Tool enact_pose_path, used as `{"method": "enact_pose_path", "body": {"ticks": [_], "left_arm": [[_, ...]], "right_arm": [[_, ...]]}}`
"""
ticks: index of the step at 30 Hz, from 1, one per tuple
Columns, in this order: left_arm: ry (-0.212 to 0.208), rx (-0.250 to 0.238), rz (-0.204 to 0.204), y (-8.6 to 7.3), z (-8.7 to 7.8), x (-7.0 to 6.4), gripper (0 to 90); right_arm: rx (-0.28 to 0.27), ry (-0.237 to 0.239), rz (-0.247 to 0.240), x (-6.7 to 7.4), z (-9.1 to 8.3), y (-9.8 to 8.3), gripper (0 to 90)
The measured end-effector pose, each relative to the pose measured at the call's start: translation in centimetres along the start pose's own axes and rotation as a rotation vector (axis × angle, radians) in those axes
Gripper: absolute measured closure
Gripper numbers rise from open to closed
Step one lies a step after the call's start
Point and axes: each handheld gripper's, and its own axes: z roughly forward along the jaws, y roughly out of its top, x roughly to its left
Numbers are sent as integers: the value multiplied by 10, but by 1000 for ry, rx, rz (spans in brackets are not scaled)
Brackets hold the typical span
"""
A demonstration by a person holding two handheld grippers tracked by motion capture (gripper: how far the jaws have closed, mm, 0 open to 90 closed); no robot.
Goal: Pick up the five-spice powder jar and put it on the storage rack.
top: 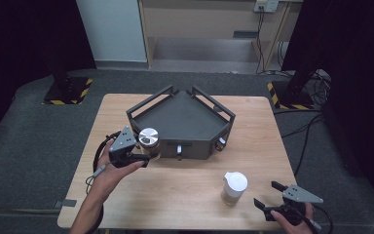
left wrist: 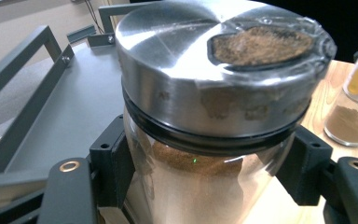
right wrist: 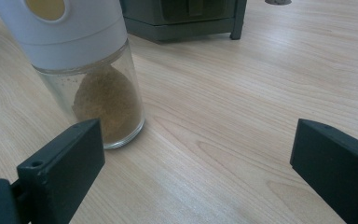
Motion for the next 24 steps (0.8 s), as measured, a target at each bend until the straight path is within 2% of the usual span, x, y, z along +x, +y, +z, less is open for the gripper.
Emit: {"method": "enact_pose_path", "body": {"ticks": [4, 7, 17, 24], "left_arm": [[-5, -19, -9, 9, 6, 8, 304], [11, -9, 14, 19, 11, 10, 304], [15, -16, 19, 40, 39, 30, 304], [33, -22, 11, 38, 61, 44, 304]], "right_arm": [[0, 1, -3, 0, 0, 1, 35], [1, 1, -3, 0, 1, 1, 35], [11, 5, -10, 0, 2, 2, 35], [10, 7, -15, 0, 2, 2, 35]]}}
